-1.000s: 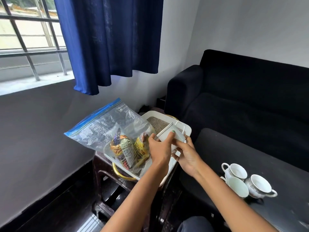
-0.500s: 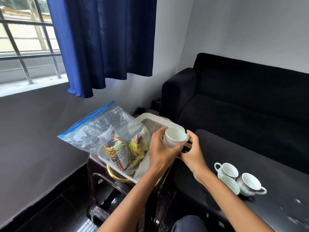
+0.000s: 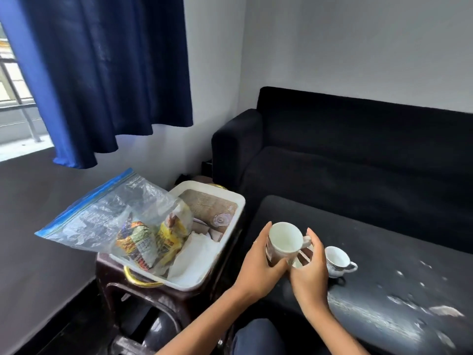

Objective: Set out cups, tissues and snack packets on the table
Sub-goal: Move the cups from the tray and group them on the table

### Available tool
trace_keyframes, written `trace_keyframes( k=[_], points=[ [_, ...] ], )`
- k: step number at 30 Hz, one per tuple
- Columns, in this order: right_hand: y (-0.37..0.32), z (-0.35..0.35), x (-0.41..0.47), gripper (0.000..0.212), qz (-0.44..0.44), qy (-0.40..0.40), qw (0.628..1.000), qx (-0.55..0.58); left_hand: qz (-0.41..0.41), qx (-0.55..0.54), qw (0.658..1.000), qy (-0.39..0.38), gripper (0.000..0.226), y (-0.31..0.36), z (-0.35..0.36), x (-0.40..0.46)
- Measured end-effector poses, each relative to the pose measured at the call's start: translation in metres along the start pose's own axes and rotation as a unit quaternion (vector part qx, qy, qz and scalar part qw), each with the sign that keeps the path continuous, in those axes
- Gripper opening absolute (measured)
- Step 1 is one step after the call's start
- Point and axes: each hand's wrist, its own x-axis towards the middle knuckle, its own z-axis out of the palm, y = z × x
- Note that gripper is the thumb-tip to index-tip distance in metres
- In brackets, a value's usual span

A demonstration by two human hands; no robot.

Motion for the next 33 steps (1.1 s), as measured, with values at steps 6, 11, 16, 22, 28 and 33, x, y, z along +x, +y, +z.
trace_keyframes(
  k=[6, 11, 16, 22, 28, 33],
  points=[
    [0.026, -0.047, -0.007, 0.085, 0.029, 0.078, 0.997, 0.0, -0.015, -0.03, 0.996, -0.084, 0.073, -0.006, 0.05, -0.007],
    [0.048, -0.072, -0.008, 0.082, 0.057, 0.123, 0.991, 0.012, -0.013, -0.056, 0.992, -0.11, 0.064, -0.005, 0.089, -0.009],
    [0.073, -0.094, -0.008, 0.087, 0.095, 0.18, 0.979, -0.024, -0.035, -0.068, 0.987, -0.144, 0.058, -0.008, 0.123, -0.008],
    [0.094, -0.108, -0.002, 0.094, 0.131, 0.195, 0.971, -0.051, -0.054, -0.045, 0.986, -0.151, 0.058, -0.022, 0.152, -0.009],
    [0.11, -0.105, 0.004, 0.093, 0.147, 0.186, 0.969, -0.074, -0.089, -0.041, 0.983, -0.153, 0.056, -0.033, 0.162, -0.003],
    [0.12, -0.1, 0.005, 0.085, 0.151, 0.187, 0.967, -0.086, -0.107, -0.036, 0.983, -0.145, 0.057, -0.041, 0.165, 0.0]
  ],
)
